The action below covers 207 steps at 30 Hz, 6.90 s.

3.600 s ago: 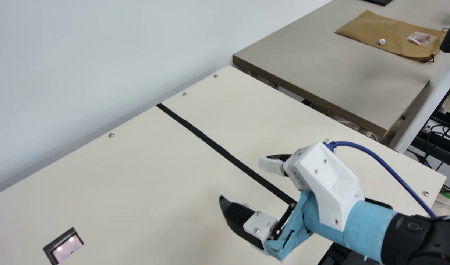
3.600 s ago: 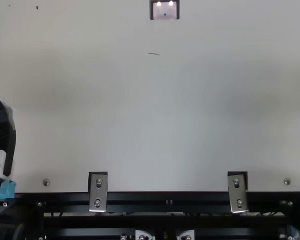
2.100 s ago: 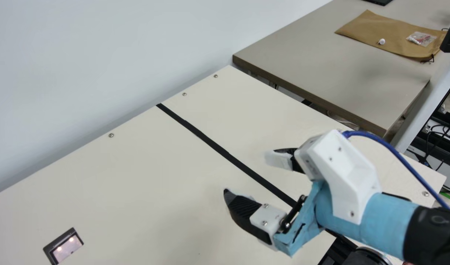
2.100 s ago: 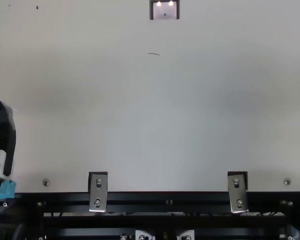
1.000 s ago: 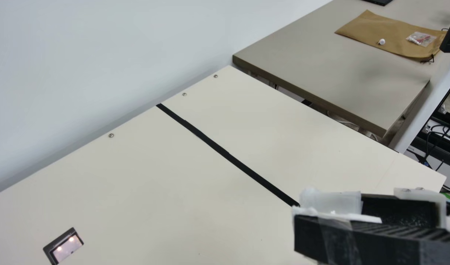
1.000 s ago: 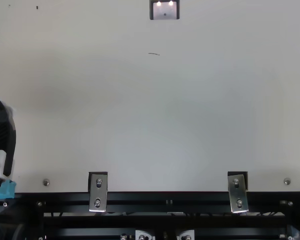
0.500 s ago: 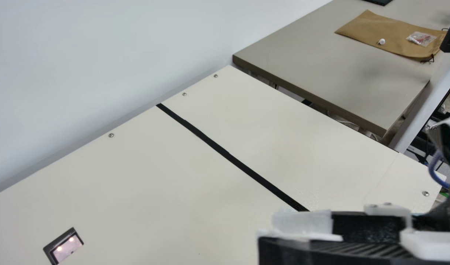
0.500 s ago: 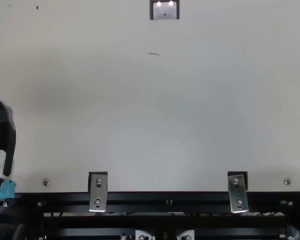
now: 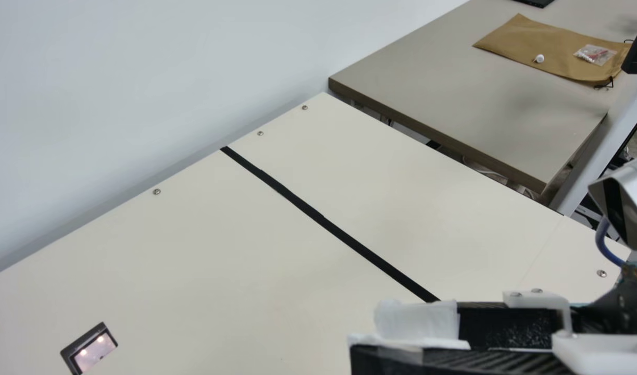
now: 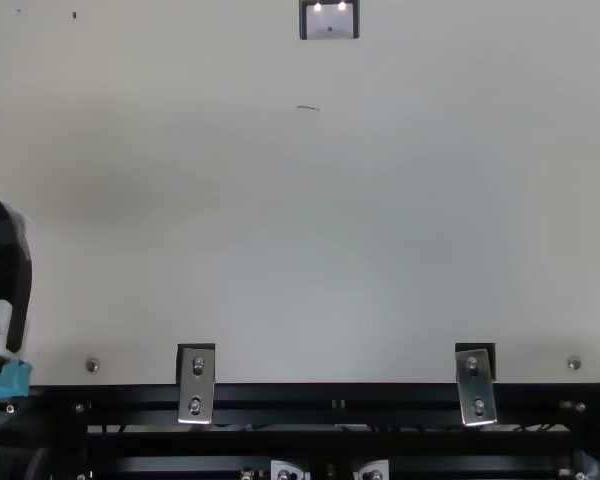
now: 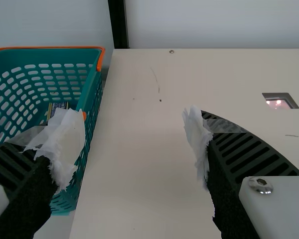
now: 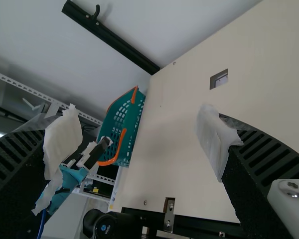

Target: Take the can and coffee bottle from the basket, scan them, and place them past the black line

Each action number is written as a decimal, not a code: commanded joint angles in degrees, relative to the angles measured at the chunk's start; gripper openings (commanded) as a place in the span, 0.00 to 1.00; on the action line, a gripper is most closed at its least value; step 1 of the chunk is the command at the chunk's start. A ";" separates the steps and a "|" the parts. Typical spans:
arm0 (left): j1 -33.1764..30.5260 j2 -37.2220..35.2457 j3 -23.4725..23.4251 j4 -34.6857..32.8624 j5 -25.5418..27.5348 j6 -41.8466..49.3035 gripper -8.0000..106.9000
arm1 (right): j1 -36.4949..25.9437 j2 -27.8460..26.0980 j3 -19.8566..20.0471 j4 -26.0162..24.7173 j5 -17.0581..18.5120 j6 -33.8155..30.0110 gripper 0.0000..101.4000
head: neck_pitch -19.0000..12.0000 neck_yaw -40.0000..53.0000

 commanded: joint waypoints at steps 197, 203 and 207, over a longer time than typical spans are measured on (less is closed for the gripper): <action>35.58 119.12 -80.13 -12.91 15.55 33.70 0.85 | 0.00 0.00 0.00 0.01 0.00 0.00 1.00 | 0.61 90.35; 34.94 122.88 -84.07 -13.27 16.29 34.06 0.85 | 0.00 0.00 0.00 0.01 0.00 0.00 1.00 | 0.61 90.35; 34.19 125.18 -86.57 -13.37 16.55 33.97 0.85 | 0.00 0.00 0.00 0.01 0.00 0.00 1.00 | 0.61 90.35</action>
